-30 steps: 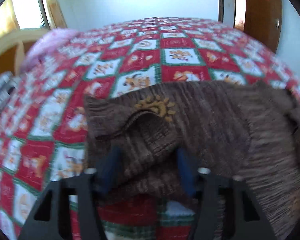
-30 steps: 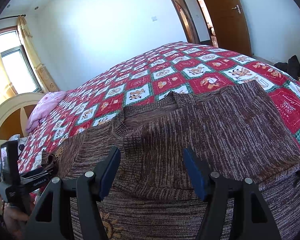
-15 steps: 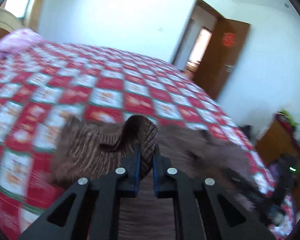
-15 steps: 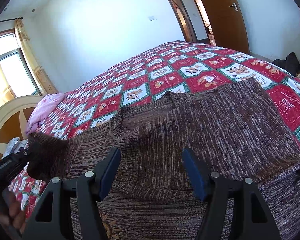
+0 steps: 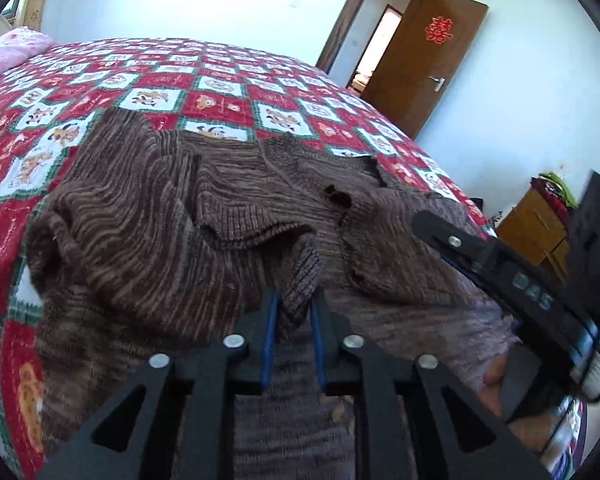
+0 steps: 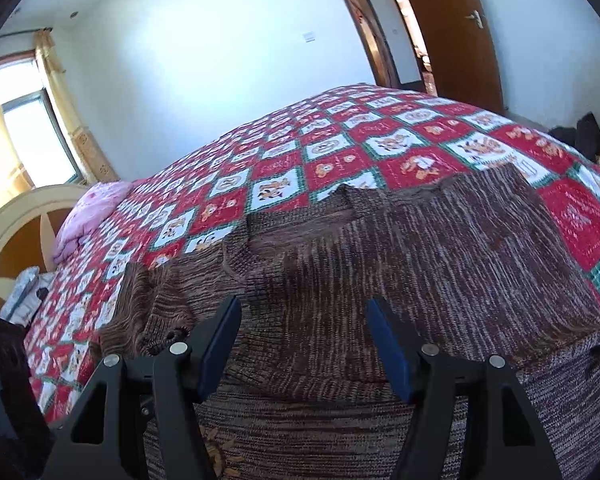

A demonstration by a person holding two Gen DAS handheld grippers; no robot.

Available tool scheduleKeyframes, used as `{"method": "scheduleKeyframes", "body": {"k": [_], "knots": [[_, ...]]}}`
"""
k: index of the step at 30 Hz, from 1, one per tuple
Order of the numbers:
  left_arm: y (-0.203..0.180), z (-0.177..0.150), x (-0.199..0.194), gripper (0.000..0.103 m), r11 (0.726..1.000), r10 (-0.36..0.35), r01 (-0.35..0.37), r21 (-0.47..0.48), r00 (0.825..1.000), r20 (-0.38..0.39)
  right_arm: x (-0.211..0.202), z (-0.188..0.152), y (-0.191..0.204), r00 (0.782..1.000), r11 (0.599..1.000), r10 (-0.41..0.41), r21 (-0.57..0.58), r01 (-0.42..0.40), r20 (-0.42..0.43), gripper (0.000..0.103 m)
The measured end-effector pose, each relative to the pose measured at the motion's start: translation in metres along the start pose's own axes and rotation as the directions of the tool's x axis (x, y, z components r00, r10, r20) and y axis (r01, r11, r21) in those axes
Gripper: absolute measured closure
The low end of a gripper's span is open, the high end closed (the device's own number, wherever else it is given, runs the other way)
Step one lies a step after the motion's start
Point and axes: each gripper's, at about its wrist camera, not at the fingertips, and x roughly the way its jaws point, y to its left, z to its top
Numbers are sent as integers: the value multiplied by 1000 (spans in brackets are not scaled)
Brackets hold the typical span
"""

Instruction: Fold small clothes

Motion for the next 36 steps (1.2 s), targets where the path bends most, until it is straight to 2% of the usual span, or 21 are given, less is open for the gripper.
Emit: {"method": "scheduleKeyframes", "body": {"k": [2,4,5,8,10,11,13,14,15,16,18,19,20,21,22,23,25,29,31,33,36], "knots": [[5,-5,-12,50,1000,-2,2,2,1000,2,-2,0,5,1000,1000,-2,-30,2,5,37],[19,-9,-29,36,1000,-4,5,-24,999,34,-6,2,10,1000,998,2,-64,-1,17,37],[26,-10,-35,35,999,13,-12,-33,999,49,-8,4,16,1000,995,25,-95,-24,12,37],[48,-13,-48,35,990,130,-125,-71,988,77,-9,12,46,994,971,109,-214,-111,-21,37],[65,-17,-47,35,981,158,-148,-126,985,75,-4,12,73,989,931,133,-335,-145,-58,37],[71,-20,-46,35,977,163,-150,-153,984,74,4,10,90,986,897,137,-411,-163,-93,37],[82,-27,-46,35,967,182,-159,-201,978,102,20,2,109,981,844,128,-504,-183,-143,37],[86,-29,-46,35,964,161,-132,-230,980,115,33,-4,117,980,809,104,-558,-184,-172,37],[87,-28,-47,35,963,154,-121,-239,980,123,43,-10,122,977,787,79,-590,-184,-199,39],[88,-29,-47,35,962,147,-110,-249,980,132,54,-16,125,971,765,54,-616,-189,-232,46],[90,-31,-46,35,961,140,-99,-259,980,142,73,-24,129,959,734,19,-647,-206,-284,50],[89,-31,-46,31,962,136,-96,-254,980,145,77,-23,130,960,740,23,-641,-205,-280,52],[88,-32,-46,25,966,126,-87,-245,981,148,79,-19,128,957,758,38,-615,-215,-287,59],[87,-31,-45,24,969,119,-82,-235,982,149,81,-15,126,950,781,59,-579,-235,-306,82],[85,-30,-44,24,970,122,-86,-229,981,149,84,-11,124,940,805,82,-535,-257,-330,94],[86,-31,-47,23,970,121,-84,-229,981,150,86,-8,120,933,832,102,-485,-269,-344,95],[87,-31,-47,23,970,114,-76,-232,981,154,85,-3,113,929,862,125,-426,-275,-347,97],[87,-33,-48,23,970,117,-80,-229,981,156,63,22,83,933,929,238,-218,-300,-272,98],[87,-32,-48,23,970,120,-83,-227,980,157,57,33,68,931,938,273,-148,-314,-242,98],[87,-33,-48,23,970,122,-84,-226,980,157,56,43,52,939,950,269,-101,-295,-215,98],[86,-33,-47,23,971,127,-90,-221,980,156,69,48,26,944,968,241,-18,-251,-225,97]]}}
